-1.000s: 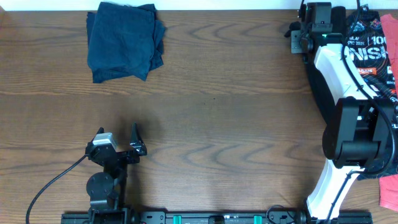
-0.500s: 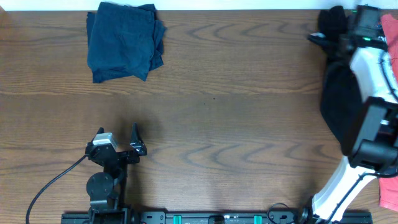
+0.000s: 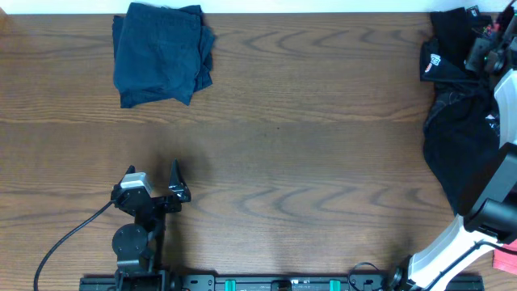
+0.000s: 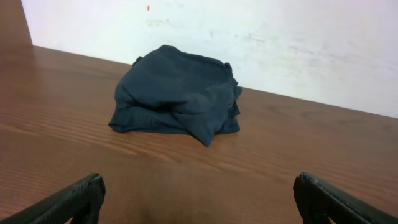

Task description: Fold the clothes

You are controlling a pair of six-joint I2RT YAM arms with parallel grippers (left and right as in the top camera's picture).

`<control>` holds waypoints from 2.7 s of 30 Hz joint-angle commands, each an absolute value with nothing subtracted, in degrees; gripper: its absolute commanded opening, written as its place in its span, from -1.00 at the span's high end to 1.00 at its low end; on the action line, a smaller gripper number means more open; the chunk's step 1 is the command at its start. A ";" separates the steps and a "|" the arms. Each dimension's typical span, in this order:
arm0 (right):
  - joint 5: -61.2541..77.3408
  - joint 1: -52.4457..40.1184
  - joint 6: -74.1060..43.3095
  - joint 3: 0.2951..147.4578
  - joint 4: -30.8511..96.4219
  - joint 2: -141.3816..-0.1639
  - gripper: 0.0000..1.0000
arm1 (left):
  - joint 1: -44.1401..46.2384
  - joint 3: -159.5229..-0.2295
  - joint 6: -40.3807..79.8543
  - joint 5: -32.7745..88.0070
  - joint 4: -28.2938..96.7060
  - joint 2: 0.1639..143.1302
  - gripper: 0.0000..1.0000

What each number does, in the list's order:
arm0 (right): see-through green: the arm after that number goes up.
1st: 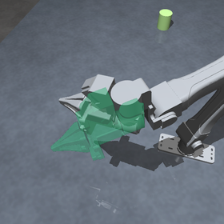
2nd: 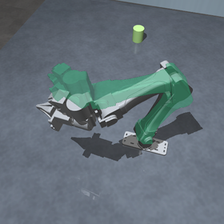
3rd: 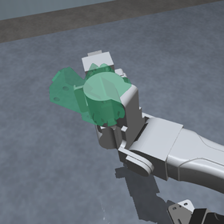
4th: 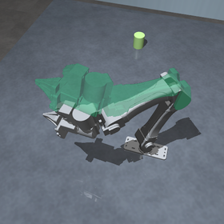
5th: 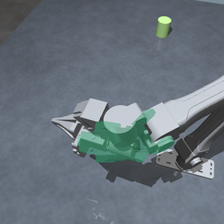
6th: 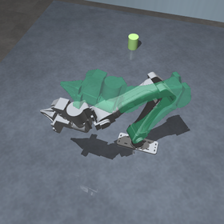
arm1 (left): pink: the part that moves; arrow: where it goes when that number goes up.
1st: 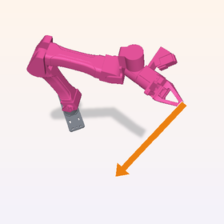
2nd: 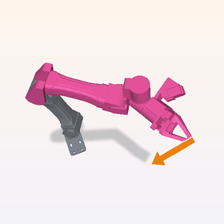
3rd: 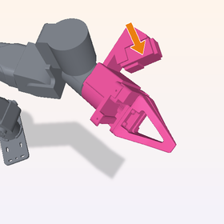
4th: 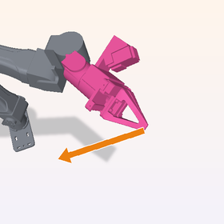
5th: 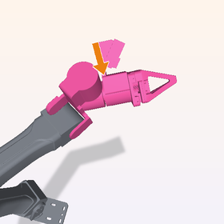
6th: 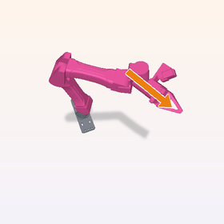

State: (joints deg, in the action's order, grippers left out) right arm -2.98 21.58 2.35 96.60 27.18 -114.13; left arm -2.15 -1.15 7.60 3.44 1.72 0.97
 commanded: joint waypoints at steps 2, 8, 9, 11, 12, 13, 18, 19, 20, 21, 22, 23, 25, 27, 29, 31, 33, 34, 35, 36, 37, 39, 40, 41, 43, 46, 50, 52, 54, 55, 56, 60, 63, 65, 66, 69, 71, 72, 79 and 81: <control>-0.62 21.34 2.24 96.64 27.07 -113.58 -0.05 | -2.31 -0.23 7.31 3.36 3.77 1.04 -0.96; -7.18 22.41 4.97 96.62 25.10 -115.44 -0.01 | -2.31 -0.23 7.31 3.38 3.77 1.04 -0.96; -7.29 22.59 5.30 96.64 24.32 -116.14 -0.01 | -2.31 -0.23 7.31 3.38 3.77 1.04 -0.96; -7.29 22.94 5.43 96.64 22.61 -117.93 -0.08 | -2.31 -0.23 7.31 3.38 3.77 1.04 -0.96; -7.33 23.00 5.48 96.62 21.63 -118.89 -0.14 | -2.31 -0.23 7.31 3.38 3.77 1.04 -0.96; -7.57 23.11 6.09 96.64 20.36 -120.09 -0.32 | -2.31 -0.23 7.31 3.38 3.77 1.04 -0.96; -12.95 23.99 6.35 96.64 15.57 -124.97 -0.59 | -2.31 -0.23 7.31 3.38 3.77 1.04 -0.96; -12.62 24.40 6.31 96.64 15.25 -125.73 -0.53 | -2.31 -0.23 7.31 3.38 3.77 1.04 -0.96; -11.97 24.80 6.28 96.64 15.16 -126.26 -0.50 | -2.31 -0.23 7.31 3.38 3.77 1.04 -0.96; -11.49 25.30 6.13 96.64 15.18 -126.85 -0.47 | -2.31 -0.23 7.31 3.38 3.77 1.04 -0.96; -11.60 25.76 5.21 96.64 15.20 -127.48 -0.47 | -2.31 -0.23 7.31 3.38 3.77 1.04 -0.96; -11.49 26.15 4.78 96.64 15.27 -127.70 -0.47 | -2.31 -0.23 7.31 3.38 3.77 1.04 -0.96; -11.33 27.09 4.01 96.64 15.38 -128.29 -0.47 | -2.31 -0.23 7.31 3.38 3.77 1.04 -0.96; -11.05 28.10 2.96 96.64 15.40 -128.55 -0.45 | -2.31 -0.23 7.31 3.38 3.77 1.04 -0.96; -9.10 29.34 1.87 96.64 15.44 -128.55 -0.42 | -2.31 -0.23 7.31 3.38 3.77 1.04 -0.96; -5.50 30.63 0.45 96.64 15.44 -128.55 -0.40 | -2.31 -0.23 7.31 3.38 3.77 1.04 -0.96; -1.76 31.79 -0.49 96.64 15.53 -128.57 -0.34 | -2.31 -0.23 7.31 3.38 3.77 1.04 -0.96; -0.21 32.29 -0.47 96.64 15.62 -128.60 -0.30 | -2.31 -0.23 7.31 3.38 3.77 1.04 -0.96; 0.51 32.69 -0.40 96.64 15.66 -128.62 -0.28 | -2.31 -0.23 7.31 3.38 3.77 1.04 -0.96; 0.47 32.86 -0.34 96.64 15.81 -128.62 -0.26 | -2.31 -0.23 7.31 3.38 3.77 1.04 -0.96; 0.38 32.95 0.30 96.64 15.81 -128.62 -0.27 | -2.31 -0.23 7.31 3.38 3.77 1.04 -0.96; 0.47 32.95 0.95 96.64 15.46 -128.73 -0.26 | -2.31 -0.23 7.31 3.38 3.77 1.04 -0.96; 0.54 32.93 0.91 96.64 15.27 -128.86 -0.25 | -2.31 -0.23 7.31 3.38 3.77 1.04 -0.96; 1.06 32.88 0.93 96.64 14.85 -129.05 -0.24 | -2.31 -0.23 7.31 3.36 3.77 1.04 -0.96; 1.93 32.88 0.91 96.64 14.28 -129.84 -0.18 | -2.31 -0.23 7.31 3.36 3.77 1.04 -0.96; 2.02 32.82 0.89 96.64 13.58 -131.55 -0.15 | -2.31 -0.23 7.31 3.38 3.77 1.04 -0.96; 2.70 32.71 0.89 96.64 13.06 -133.27 -0.08 | -2.31 -0.23 7.31 3.38 3.77 1.04 -0.96; 3.31 32.71 0.89 96.64 12.80 -133.32 0.15 | -2.31 -0.23 7.31 3.38 3.77 1.04 -0.96; 3.51 32.69 0.89 96.79 12.58 -133.08 0.37 | -2.31 -0.23 7.31 3.38 3.77 1.04 -0.96; 3.49 32.64 0.89 96.90 12.64 -132.92 0.49 | -2.31 -0.23 7.31 3.38 3.77 1.04 -0.96; 3.49 32.64 0.89 97.03 12.86 -132.64 0.63 | -2.31 -0.23 7.31 3.38 3.77 1.04 -0.96; 3.44 32.64 -0.30 97.12 13.54 -130.54 0.79 | -2.31 -0.23 7.31 3.38 3.77 1.04 -0.96; 3.25 32.67 -2.20 97.12 13.96 -127.85 0.71 | -2.31 -0.23 7.31 3.38 3.77 1.04 -0.96; 3.25 32.67 -3.03 97.12 14.13 -125.91 0.70 | -2.31 -0.23 7.31 3.38 3.77 1.04 -0.96; 3.25 32.67 -3.18 97.12 14.20 -125.01 0.63 | -2.28 -0.23 7.31 3.38 3.77 1.04 -0.95; 3.27 32.60 -3.16 97.12 14.83 -122.98 0.53 | -2.31 -0.23 7.31 3.36 3.77 1.04 -0.96; 3.27 32.60 -3.16 97.12 15.70 -122.58 0.51 | -2.31 -0.23 7.31 3.36 3.77 1.04 -0.96; 3.27 32.60 -3.16 97.12 16.14 -122.58 0.57 | -2.31 -0.23 7.31 3.38 3.77 1.04 -0.96; 3.25 32.60 -3.16 97.06 17.65 -122.63 0.67 | -2.31 -0.23 7.31 3.38 3.77 1.04 -0.96; 3.25 32.60 -2.57 97.06 17.58 -123.04 0.34 | -2.31 -0.23 7.31 3.38 3.77 1.04 -0.96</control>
